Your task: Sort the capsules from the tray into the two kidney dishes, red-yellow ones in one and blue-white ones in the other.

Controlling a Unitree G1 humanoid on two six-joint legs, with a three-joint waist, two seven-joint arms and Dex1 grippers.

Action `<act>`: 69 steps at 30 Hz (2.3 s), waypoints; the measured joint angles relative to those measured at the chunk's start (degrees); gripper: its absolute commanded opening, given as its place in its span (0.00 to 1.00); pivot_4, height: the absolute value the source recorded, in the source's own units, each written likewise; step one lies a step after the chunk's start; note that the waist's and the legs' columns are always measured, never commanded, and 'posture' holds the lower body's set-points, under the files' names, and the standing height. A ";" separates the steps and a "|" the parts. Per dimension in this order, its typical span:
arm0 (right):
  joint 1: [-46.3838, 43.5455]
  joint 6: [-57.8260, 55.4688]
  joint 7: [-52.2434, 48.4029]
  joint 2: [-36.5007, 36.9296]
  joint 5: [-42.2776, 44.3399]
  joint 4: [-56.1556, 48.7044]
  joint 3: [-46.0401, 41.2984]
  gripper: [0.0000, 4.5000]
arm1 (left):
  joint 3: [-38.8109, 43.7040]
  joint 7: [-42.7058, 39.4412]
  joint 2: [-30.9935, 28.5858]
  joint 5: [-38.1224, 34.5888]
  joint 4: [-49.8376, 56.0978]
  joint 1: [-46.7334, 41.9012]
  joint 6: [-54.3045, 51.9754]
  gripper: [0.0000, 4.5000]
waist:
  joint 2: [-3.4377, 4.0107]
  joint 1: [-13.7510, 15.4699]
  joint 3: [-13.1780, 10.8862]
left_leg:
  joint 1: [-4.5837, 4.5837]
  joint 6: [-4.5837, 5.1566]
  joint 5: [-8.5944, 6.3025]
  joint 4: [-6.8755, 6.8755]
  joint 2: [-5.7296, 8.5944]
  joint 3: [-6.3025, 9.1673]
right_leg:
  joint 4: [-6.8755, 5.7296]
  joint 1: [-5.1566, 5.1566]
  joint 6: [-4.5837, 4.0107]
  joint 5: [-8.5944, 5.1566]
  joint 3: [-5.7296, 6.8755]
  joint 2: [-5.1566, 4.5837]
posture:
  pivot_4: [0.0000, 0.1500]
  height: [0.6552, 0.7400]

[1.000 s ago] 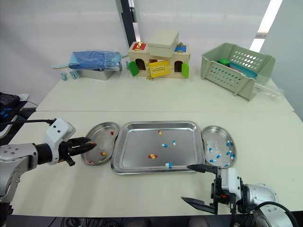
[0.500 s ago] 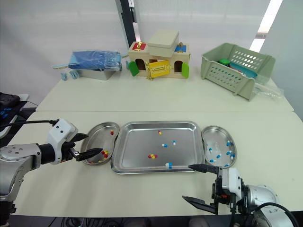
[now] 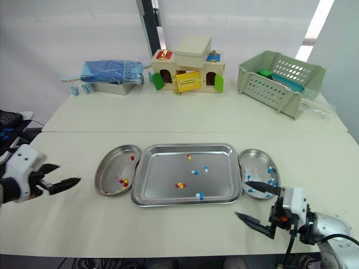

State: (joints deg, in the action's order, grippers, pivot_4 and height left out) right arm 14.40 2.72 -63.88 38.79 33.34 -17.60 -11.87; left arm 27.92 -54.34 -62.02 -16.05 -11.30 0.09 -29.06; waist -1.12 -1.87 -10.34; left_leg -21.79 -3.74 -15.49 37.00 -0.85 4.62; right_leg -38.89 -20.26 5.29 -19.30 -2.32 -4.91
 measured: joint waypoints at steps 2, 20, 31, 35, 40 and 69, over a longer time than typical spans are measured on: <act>0.80 0.20 -1.29 1.18 -0.02 2.85 -2.49 1.00 | 1.54 -0.12 -0.90 0.76 -4.13 0.66 2.06 0.99 | -0.01 0.00 0.00 | 0.00 0.00 0.00 0.00 0.00 -0.01 | 0.01 0.00 0.00 0.00 0.00 0.00 | 1.00 1.00; 1.63 4.26 -9.82 3.06 -1.24 14.14 -6.96 1.00 | 2.61 -0.15 -2.77 1.12 -12.19 -0.72 7.27 0.99 | -0.07 -0.08 0.02 | 0.01 0.00 0.00 -0.01 -0.01 -0.03 | -0.03 0.00 0.00 0.00 0.00 0.00 | 1.00 1.00; 1.92 4.33 -11.05 3.05 -1.25 14.16 -6.96 1.00 | 2.61 -0.27 -2.58 0.93 -12.18 -0.70 7.97 0.99 | -0.07 -0.07 0.02 | 0.01 0.00 0.00 -0.01 -0.01 -0.03 | -0.03 0.00 0.00 0.00 0.01 0.00 | 1.00 1.00; 3.22 3.23 -10.83 2.96 -0.69 11.17 -6.92 1.00 | 2.59 -2.23 -1.13 0.18 -9.46 -0.31 9.81 0.99 | -0.07 -0.02 0.02 | -0.01 0.00 0.00 -0.01 -0.02 -0.03 | -0.03 0.00 0.00 0.00 0.00 0.00 | 1.00 1.00; 5.19 1.01 -8.52 0.72 0.35 1.99 -4.62 1.00 | 0.24 -5.21 1.32 -2.15 0.49 -0.31 9.42 0.99 | -0.08 0.01 0.03 | -0.03 -0.01 0.00 0.01 -0.02 -0.02 | -0.02 0.02 0.00 0.00 0.00 0.00 | 1.00 1.00; 9.41 2.87 2.84 -9.07 -5.07 -5.59 6.90 1.00 | -40.18 -8.20 21.30 3.78 15.00 -25.27 5.76 0.99 | -0.07 0.01 0.04 | -0.02 -0.01 0.00 0.06 0.01 0.01 | -0.02 0.04 0.00 0.00 -0.02 0.02 | 1.00 1.00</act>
State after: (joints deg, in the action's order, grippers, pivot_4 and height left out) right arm 23.82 5.59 -61.03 29.72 28.27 -23.19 -4.97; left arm -12.26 -62.55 -40.73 -12.28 3.70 -25.17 -23.30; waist -1.19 -1.86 -10.31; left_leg -21.81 -3.75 -15.49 37.06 -0.84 4.63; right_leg -38.91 -20.23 5.29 -19.30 -2.34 -4.89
